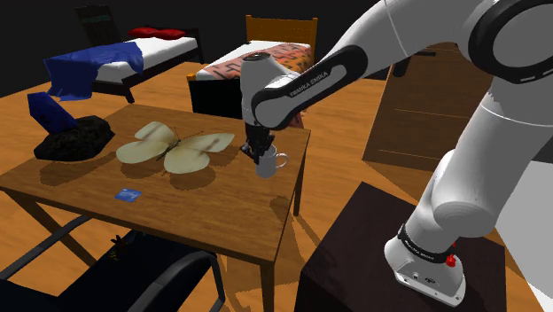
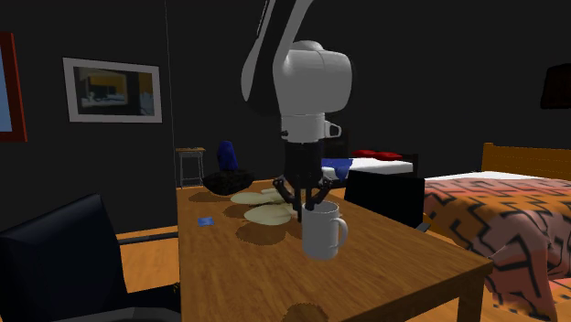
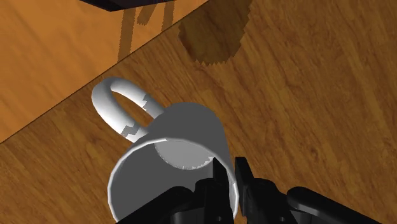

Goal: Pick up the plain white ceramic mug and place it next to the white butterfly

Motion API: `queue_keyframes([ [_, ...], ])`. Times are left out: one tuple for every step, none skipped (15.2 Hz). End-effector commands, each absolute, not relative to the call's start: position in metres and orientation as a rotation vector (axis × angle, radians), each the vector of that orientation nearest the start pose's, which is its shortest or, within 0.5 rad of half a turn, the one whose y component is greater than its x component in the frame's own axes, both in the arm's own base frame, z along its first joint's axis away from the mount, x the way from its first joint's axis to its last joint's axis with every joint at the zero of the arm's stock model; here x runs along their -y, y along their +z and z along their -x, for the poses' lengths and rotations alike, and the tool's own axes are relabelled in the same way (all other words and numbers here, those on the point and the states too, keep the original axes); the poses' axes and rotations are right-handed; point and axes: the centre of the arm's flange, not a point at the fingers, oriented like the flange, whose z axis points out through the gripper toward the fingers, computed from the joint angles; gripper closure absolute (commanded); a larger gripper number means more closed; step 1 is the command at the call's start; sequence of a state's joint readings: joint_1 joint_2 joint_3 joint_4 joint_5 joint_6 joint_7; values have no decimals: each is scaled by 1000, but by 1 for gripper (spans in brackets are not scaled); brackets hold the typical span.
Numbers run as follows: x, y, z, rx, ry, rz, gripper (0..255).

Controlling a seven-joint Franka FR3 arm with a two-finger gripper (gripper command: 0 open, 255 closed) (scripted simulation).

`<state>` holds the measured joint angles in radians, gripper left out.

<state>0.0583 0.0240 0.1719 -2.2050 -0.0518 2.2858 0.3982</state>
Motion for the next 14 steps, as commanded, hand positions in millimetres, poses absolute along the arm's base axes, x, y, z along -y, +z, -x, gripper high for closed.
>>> queue_keyframes([
  [-121,387,-524,-213,-103,3149,255],
  [-121,392,-524,-213,-103,3149,255],
  [-121,397,-524,-213,-103,3149,255],
  [-121,403,-524,-213,-103,3149,255],
  [-121,408,-524,-213,-103,3149,255],
  [-121,413,-524,-213,-103,3149,255],
  [-121,418,-524,-213,-103,3149,255],
  [-121,424,-524,-213,-103,3149,255],
  [-121,429,-524,-213,-103,3149,255],
  [-121,434,-524,-213,-103,3149,255],
  [-121,440,-524,-213,-103,3149,255],
  [-121,445,-524,-213,-103,3149,255],
  [-121,450,-524,-213,-103,3149,255],
  [-121,455,-524,-213,-103,3149,255],
])
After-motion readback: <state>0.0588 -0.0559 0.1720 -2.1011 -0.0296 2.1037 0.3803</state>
